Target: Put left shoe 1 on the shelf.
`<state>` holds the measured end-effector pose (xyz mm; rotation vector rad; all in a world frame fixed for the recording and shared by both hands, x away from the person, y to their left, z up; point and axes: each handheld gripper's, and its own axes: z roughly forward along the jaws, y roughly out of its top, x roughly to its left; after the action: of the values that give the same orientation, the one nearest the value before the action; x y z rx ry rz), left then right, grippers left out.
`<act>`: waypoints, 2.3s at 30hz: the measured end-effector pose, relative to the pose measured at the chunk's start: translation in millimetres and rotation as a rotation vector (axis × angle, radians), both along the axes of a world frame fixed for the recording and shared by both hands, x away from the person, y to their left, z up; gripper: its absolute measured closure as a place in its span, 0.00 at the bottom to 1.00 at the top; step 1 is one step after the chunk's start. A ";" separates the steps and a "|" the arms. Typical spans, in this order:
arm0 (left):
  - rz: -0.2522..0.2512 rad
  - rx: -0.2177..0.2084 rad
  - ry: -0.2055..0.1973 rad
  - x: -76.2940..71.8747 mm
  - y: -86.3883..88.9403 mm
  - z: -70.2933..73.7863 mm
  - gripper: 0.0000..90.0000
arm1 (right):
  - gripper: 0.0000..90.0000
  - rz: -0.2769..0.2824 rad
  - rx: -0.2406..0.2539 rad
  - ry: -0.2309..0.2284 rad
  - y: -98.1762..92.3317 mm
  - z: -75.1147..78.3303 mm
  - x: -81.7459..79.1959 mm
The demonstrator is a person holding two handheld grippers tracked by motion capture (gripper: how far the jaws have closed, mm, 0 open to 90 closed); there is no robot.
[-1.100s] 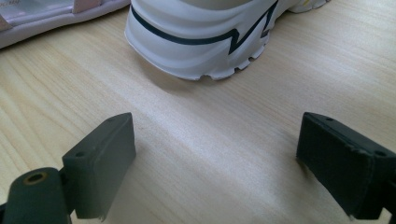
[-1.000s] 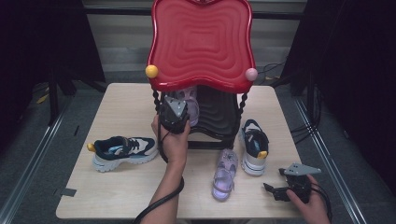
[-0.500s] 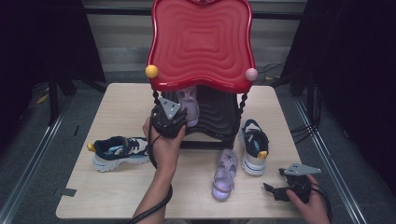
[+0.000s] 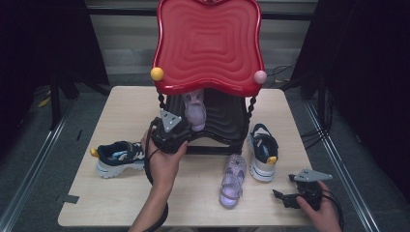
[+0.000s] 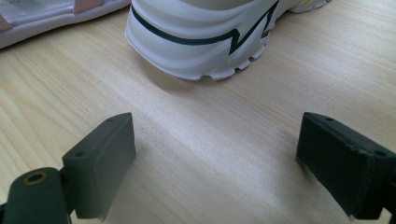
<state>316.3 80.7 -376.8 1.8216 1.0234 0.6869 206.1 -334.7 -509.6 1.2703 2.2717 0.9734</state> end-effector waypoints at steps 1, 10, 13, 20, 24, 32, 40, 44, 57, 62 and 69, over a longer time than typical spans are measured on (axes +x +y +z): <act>-0.009 0.006 0.003 -1.0 0.7 -1.3 0.57 | 0.12 -0.001 0.000 0.001 0.0 0.0 -0.1; -0.035 0.000 0.043 -6.9 4.3 -20.6 0.49 | 0.12 -0.001 -0.001 0.001 0.0 0.0 -0.1; -0.050 0.011 0.057 -8.3 4.8 -27.7 0.48 | 0.12 -0.002 0.000 0.001 0.1 0.0 -0.1; -0.079 0.023 0.092 -11.6 4.3 -43.0 0.44 | 0.12 0.000 0.000 0.000 0.0 0.0 0.0; -0.097 0.032 0.105 -13.8 4.4 -49.9 0.42 | 0.12 -0.002 0.000 0.002 0.1 0.1 -0.1; -0.123 0.031 0.131 -21.2 6.5 -65.0 0.40 | 0.12 -0.002 0.000 0.001 0.1 0.1 -0.1; -0.153 0.057 0.171 -29.1 6.2 -79.8 0.36 | 0.12 -0.001 0.000 0.000 0.2 0.0 -0.3; -0.179 0.076 0.184 -31.2 3.9 -84.9 0.35 | 0.12 -0.003 0.003 0.004 0.5 0.2 -1.4; -0.236 0.126 0.241 -33.8 1.8 -108.8 0.31 | 0.12 -0.010 0.002 0.008 1.2 0.4 -2.7; -0.238 0.130 0.276 -33.0 8.0 -118.3 0.31 | 0.12 -0.010 0.002 0.006 1.3 0.3 -2.7; -0.263 0.174 0.288 -34.5 10.7 -124.2 0.30 | 0.12 -0.013 0.002 0.007 1.6 0.3 -3.0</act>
<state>281.8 91.5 -501.0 2.2054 0.9025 0.3689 203.1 -333.0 -509.3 1.2894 2.2653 0.9691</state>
